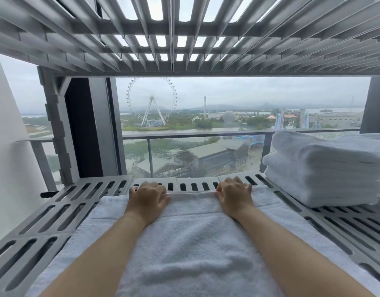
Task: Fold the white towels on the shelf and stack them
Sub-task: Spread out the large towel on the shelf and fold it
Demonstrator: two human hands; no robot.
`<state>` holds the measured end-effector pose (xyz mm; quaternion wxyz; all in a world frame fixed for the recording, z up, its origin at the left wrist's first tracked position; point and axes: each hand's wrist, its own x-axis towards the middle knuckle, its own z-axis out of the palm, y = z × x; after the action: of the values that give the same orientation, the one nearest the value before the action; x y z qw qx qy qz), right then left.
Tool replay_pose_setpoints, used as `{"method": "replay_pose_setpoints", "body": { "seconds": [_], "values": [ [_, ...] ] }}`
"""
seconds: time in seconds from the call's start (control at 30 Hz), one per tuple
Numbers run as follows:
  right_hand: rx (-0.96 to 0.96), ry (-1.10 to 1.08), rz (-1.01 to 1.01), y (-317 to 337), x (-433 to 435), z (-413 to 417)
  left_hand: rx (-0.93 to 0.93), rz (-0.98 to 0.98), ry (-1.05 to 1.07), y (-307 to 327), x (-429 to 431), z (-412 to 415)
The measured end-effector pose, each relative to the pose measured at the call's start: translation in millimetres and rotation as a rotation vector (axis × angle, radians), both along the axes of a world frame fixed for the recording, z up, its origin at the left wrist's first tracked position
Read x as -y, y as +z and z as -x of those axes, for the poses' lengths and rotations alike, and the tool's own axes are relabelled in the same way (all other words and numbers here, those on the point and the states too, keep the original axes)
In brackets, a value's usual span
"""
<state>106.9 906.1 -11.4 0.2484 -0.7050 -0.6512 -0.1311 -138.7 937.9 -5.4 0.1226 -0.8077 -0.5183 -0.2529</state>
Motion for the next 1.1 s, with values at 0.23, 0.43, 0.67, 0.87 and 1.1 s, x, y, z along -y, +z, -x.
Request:
{"method": "replay_pose_setpoints", "body": {
  "seconds": [0.23,0.43,0.67,0.87,1.1],
  "values": [
    [0.000,0.001,-0.033,-1,-1,1,-0.036,-0.170,0.002,1,7,-1],
    [-0.020,0.023,-0.038,-3,-3,-1,-0.044,-0.135,-0.021,2,5,0],
    [-0.046,0.105,0.094,-2,-4,-4,0.031,-0.056,-0.094,3,8,-2],
    [0.064,0.178,-0.012,4,2,1,-0.003,-0.029,-0.076,6,12,-2],
    [0.270,0.200,0.076,17,-11,-13,-0.284,-0.102,-0.060,10,12,10]
  ]
}}
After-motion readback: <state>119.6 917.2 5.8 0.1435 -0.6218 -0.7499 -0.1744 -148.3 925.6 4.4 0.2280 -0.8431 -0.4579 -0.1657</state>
